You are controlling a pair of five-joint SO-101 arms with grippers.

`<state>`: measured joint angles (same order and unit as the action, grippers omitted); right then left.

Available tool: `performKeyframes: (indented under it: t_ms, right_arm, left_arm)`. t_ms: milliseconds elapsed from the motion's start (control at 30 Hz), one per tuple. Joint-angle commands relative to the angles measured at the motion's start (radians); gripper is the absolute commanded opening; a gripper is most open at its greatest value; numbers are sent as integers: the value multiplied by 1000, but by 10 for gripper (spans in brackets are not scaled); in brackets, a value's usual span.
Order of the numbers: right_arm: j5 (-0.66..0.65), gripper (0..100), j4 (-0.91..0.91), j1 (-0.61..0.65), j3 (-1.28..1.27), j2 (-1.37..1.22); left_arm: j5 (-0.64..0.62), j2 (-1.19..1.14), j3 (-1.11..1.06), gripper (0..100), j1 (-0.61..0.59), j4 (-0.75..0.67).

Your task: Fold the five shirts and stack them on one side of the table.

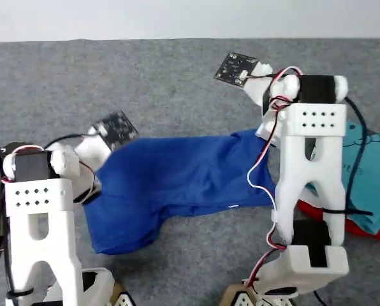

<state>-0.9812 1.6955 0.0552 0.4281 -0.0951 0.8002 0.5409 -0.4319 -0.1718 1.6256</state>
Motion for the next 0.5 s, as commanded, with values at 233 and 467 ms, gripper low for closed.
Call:
performKeyframes:
  t_ms: [233,467]
  right_arm:
    - [334,55,-426,45,38,-404]
    - [385,75,-478,51,38,-538]
  left_arm:
    - [-344,-153,-226,78,2,-589]
    - [-373,-511,7,109,-11,-503]
